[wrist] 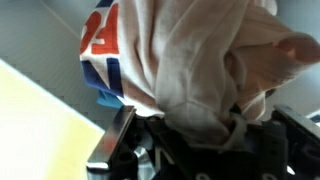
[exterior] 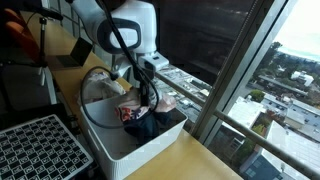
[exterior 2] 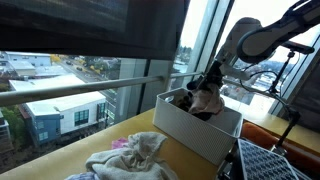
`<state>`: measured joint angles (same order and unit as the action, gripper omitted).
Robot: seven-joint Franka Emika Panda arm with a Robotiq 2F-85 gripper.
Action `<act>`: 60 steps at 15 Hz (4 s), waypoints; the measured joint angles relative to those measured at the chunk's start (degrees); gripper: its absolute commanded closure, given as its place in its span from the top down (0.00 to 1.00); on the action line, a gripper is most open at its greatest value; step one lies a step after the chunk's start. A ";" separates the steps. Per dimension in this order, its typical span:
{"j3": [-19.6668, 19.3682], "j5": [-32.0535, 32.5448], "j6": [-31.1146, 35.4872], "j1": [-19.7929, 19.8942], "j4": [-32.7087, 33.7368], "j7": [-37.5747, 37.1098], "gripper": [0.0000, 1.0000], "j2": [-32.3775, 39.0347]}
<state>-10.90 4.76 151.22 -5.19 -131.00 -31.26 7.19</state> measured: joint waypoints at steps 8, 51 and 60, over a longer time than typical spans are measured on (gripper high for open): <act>11.98 7.38 -11.07 -0.02 6.69 -6.18 0.00 -14.94; 13.76 3.94 -30.10 -8.30 31.50 -0.38 1.00 12.55; 7.47 3.99 -16.23 -0.22 18.98 0.22 1.00 16.16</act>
<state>-3.44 8.75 134.99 -5.41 -112.01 -31.04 23.35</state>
